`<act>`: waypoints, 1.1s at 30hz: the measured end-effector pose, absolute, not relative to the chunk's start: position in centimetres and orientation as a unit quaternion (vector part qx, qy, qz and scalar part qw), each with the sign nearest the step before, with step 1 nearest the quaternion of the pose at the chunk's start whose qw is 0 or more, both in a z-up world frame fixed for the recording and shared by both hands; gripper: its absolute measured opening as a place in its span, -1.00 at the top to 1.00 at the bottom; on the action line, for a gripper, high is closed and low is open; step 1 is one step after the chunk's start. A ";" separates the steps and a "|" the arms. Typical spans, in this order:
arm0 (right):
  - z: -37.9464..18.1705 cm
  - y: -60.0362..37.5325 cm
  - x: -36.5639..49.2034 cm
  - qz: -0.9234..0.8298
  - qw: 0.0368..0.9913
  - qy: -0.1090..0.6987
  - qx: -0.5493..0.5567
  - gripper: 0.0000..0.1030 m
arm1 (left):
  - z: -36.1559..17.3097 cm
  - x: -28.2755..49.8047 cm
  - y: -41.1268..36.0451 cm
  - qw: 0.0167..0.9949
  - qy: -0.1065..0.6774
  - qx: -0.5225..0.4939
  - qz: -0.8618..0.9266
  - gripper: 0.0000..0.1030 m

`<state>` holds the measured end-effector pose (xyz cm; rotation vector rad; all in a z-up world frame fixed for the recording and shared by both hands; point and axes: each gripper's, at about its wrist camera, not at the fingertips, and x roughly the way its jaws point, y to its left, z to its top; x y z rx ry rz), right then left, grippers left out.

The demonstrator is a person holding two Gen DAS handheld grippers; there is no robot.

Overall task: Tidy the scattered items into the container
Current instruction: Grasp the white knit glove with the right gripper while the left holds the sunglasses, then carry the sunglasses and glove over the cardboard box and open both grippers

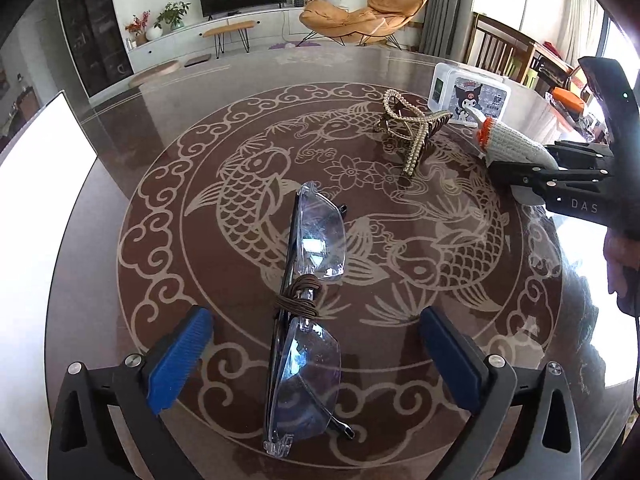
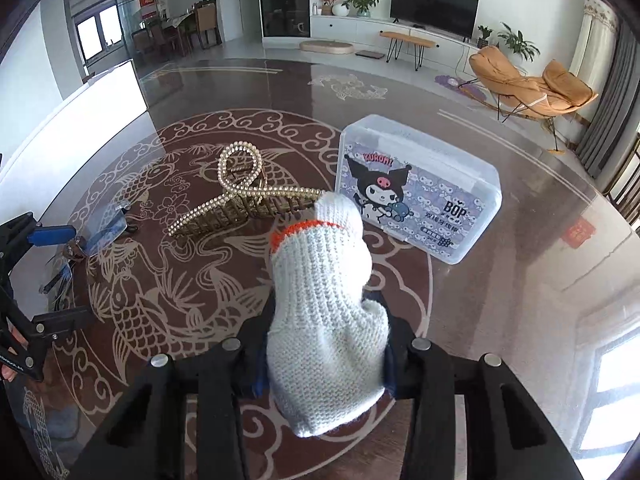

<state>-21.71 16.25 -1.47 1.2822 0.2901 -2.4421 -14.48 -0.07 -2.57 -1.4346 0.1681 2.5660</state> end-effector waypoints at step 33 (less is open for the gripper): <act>3.0 14.1 -0.9 -0.885 0.201 -0.015 0.420 0.30 | 4.2 -1.3 -1.3 0.107 0.007 -0.421 0.900 0.52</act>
